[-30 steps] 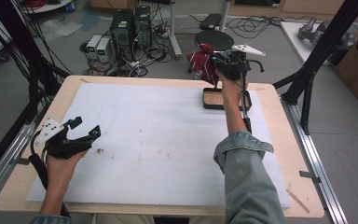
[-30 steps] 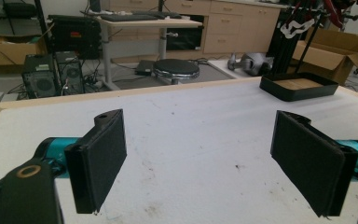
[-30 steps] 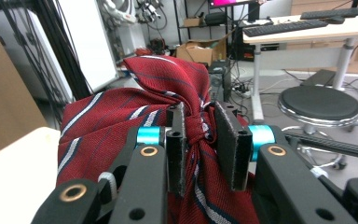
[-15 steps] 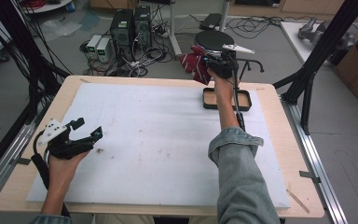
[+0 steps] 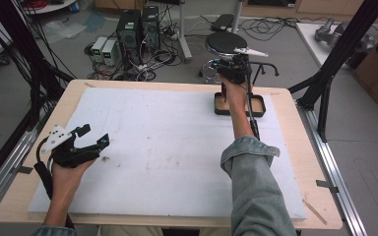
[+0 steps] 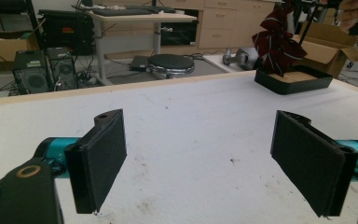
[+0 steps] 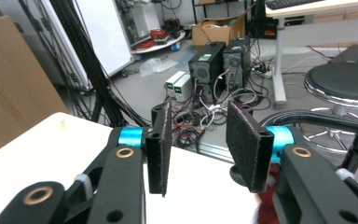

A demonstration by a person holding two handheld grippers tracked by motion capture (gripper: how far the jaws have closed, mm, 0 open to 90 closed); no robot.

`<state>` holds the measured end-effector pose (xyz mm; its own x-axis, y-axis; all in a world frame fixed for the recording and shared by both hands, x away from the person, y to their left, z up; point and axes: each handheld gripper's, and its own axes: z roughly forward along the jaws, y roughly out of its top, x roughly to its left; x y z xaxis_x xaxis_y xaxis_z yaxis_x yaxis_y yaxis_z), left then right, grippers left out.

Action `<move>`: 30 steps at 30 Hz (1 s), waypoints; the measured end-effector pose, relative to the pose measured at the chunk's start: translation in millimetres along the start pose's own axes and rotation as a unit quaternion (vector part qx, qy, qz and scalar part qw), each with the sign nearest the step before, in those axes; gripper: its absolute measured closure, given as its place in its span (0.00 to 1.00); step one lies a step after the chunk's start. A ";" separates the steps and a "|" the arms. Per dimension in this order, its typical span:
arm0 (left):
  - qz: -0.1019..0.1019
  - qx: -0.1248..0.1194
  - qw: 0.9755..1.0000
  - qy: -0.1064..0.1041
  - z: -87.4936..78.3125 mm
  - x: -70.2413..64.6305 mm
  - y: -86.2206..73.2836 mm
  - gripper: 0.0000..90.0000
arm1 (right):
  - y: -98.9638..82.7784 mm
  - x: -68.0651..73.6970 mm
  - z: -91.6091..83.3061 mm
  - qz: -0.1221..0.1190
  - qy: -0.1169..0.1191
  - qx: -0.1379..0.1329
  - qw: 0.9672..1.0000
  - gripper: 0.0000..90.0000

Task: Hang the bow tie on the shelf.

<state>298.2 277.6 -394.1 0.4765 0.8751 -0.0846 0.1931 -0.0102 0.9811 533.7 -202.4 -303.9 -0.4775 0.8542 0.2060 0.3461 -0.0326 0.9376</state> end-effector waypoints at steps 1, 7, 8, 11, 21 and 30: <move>-0.001 0.000 1.000 0.001 0.3 -0.3 -0.1 0.20 | 1.5 0.3 -2.4 -0.001 0.002 -0.002 1.000 0.64; -0.002 0.001 1.000 -0.002 0.8 -1.9 -0.4 0.20 | 9.6 3.3 -21.8 -0.003 0.001 -0.012 1.000 0.54; -0.001 0.001 1.000 -0.003 0.9 -2.2 -0.4 0.20 | 10.0 3.4 -25.8 -0.004 -0.004 -0.015 1.000 0.51; 0.001 0.002 1.000 -0.003 0.7 -2.8 -0.3 0.20 | 8.7 0.7 -39.4 -0.001 -0.014 -0.024 1.000 0.45; 0.004 0.005 1.000 -0.011 5.8 -8.5 -1.8 0.20 | -15.8 -8.7 -91.8 -0.002 -0.034 -0.036 0.999 0.30; 0.007 0.008 1.000 -0.008 5.5 -10.7 -4.6 0.20 | -46.4 3.5 -140.6 -0.062 -0.028 -0.018 0.998 0.27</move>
<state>297.0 265.5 -398.7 0.4929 0.8669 -0.0742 0.2008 -0.0304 0.9792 402.3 -270.9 -307.3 -0.4678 0.8809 0.0728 0.2576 0.0570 0.9646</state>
